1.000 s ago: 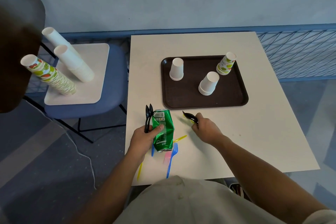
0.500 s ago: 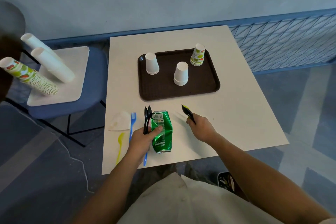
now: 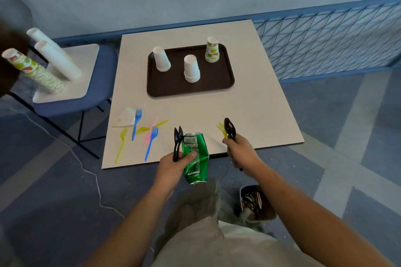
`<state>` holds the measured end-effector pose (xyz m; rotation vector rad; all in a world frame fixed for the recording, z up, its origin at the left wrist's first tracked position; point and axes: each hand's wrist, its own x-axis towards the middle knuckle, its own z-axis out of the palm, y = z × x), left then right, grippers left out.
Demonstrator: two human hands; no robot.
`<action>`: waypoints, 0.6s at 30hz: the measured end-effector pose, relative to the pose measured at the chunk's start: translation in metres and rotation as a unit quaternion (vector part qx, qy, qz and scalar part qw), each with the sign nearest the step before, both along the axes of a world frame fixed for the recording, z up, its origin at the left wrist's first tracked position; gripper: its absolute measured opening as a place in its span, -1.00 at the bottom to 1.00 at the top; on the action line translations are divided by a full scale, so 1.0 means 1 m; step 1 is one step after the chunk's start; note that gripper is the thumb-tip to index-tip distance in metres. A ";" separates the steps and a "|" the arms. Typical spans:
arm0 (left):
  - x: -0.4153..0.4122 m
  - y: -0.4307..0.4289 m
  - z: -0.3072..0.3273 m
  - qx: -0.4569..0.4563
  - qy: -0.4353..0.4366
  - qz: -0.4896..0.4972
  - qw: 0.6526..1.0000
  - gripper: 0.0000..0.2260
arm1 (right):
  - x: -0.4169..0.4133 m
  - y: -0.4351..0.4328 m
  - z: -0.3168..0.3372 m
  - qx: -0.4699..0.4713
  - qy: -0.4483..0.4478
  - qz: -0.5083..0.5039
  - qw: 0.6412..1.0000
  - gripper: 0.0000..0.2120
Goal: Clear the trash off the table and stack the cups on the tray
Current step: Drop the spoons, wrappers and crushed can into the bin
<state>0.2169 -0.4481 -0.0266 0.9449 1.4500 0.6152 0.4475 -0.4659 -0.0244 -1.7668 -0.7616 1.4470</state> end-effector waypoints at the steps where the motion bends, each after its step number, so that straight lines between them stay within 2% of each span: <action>1: 0.001 -0.004 0.002 -0.001 0.000 0.000 1.000 -0.64 | 0.000 -0.006 0.003 -0.002 0.021 -0.012 1.000 -0.89; 9: -0.002 -0.030 0.017 0.022 0.001 -0.019 1.000 -0.77 | -0.011 -0.046 0.012 0.005 0.069 -0.007 0.998 -0.90; 13: -0.008 -0.044 0.019 0.024 -0.004 -0.036 0.999 -0.84 | -0.023 -0.065 0.013 0.032 0.045 0.021 0.998 -0.86; 18: -0.016 -0.055 0.013 0.027 0.010 -0.052 0.998 -0.80 | -0.028 -0.086 0.008 0.004 0.040 0.018 0.999 -0.90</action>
